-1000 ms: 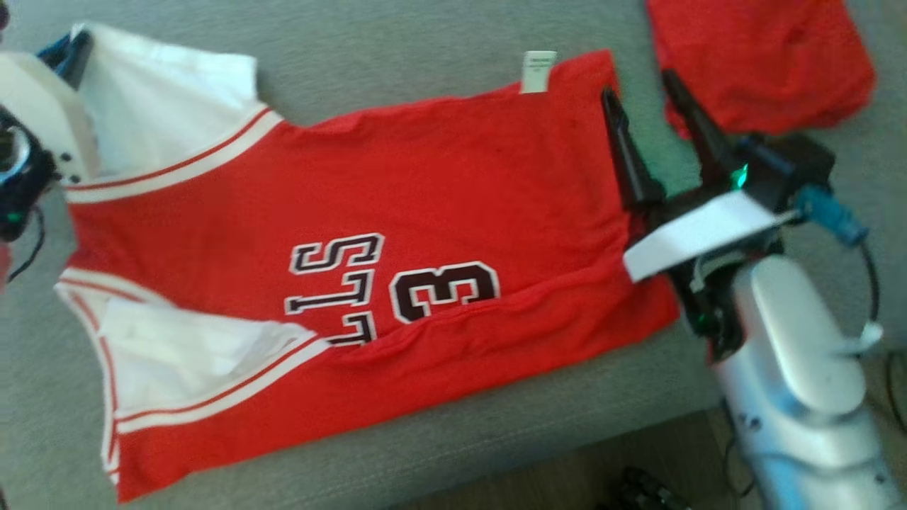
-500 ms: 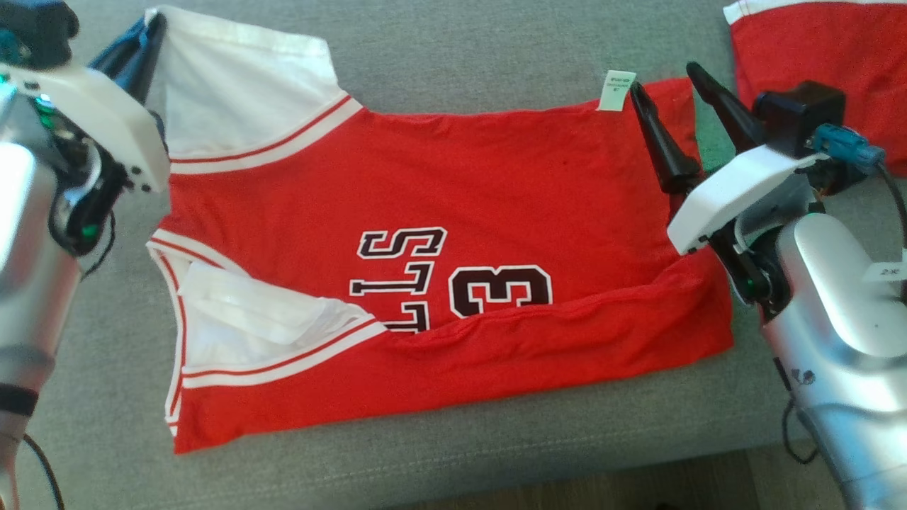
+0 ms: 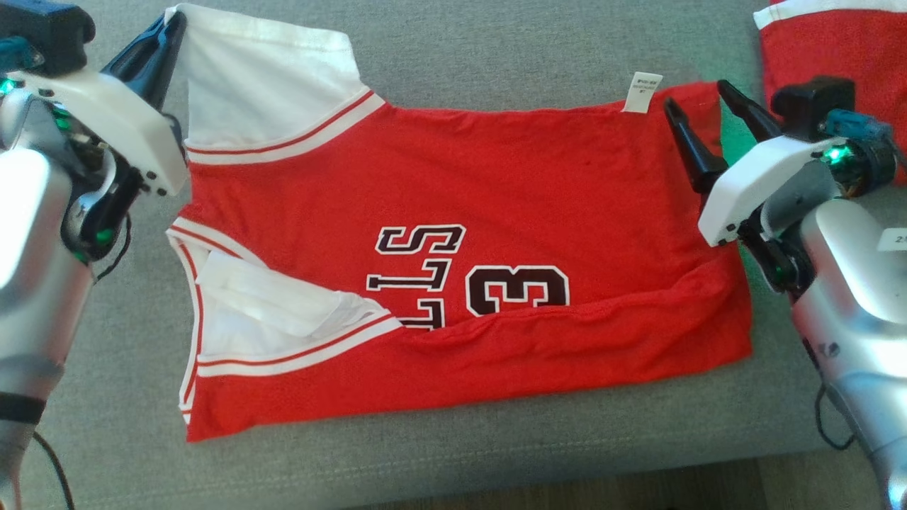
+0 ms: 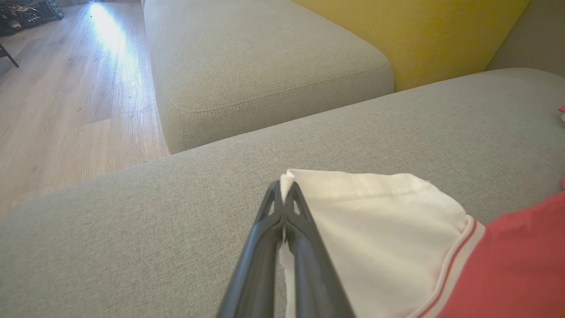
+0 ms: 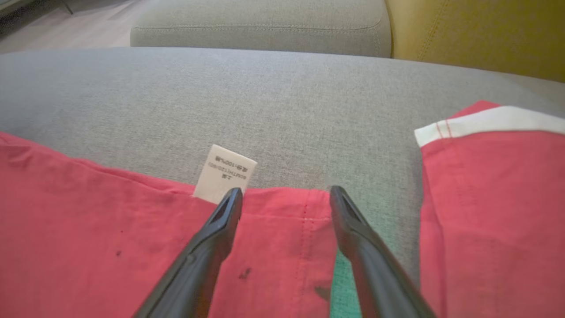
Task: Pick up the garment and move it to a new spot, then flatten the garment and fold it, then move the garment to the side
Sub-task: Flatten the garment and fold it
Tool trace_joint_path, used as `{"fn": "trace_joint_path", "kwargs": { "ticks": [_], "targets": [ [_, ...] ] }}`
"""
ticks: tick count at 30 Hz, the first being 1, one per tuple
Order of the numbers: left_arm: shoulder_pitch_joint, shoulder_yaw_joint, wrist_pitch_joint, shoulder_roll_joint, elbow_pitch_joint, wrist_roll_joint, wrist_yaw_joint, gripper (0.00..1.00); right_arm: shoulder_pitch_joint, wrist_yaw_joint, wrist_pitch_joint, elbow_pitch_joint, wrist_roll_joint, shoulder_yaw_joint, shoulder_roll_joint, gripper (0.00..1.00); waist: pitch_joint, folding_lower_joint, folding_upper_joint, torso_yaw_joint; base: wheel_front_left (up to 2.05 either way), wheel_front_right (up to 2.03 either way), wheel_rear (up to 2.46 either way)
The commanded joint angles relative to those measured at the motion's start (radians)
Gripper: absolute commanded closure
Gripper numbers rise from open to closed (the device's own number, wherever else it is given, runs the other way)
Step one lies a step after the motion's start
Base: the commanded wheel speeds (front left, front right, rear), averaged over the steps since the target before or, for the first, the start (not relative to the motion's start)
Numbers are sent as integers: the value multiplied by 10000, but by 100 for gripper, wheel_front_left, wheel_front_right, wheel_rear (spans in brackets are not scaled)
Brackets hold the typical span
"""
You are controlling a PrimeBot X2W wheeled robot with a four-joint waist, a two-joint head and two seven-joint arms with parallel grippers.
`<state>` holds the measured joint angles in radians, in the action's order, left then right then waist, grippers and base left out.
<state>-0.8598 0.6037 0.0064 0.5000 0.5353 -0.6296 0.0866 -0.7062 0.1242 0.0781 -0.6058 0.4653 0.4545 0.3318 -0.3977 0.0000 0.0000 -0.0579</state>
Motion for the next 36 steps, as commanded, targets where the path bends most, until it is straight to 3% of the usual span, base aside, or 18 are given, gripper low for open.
{"fn": "trace_joint_path", "kwargs": {
  "ticks": [1,20,21,22,23,28,36],
  "targets": [
    [-186,-375,-30,538,-368,-54,-92,100,-257,65,-133,-8,39,154,186,0,-46,0,0,35,0,0,0],
    [-317,-284,120,641,-853,-129,-187,100,-1560,65,-251,-2398,567,1117,143,0,-425,0,0,270,0,0,0],
    [-320,-278,113,639,-853,-133,-189,100,-1570,65,-168,-2451,688,1230,126,11,-425,0,0,278,0,0,0],
    [-318,-269,107,635,-850,-134,-195,100,-1572,65,-92,-2473,836,1345,110,81,-420,0,0,286,0,0,0],
    [-314,-260,103,630,-847,-135,-205,100,-1571,65,-23,-2474,1007,1447,100,100,-412,0,0,291,0,0,0],
    [-352,-310,-7,660,-714,-192,-244,100,-1753,65,-43,-2227,1657,2121,327,100,-379,0,0,323,0,0,0],
    [-920,-524,-258,692,-325,-199,-344,100,-2622,65,-809,-2546,1669,2286,530,100,-463,0,0,419,0,0,0]
  ]
}}
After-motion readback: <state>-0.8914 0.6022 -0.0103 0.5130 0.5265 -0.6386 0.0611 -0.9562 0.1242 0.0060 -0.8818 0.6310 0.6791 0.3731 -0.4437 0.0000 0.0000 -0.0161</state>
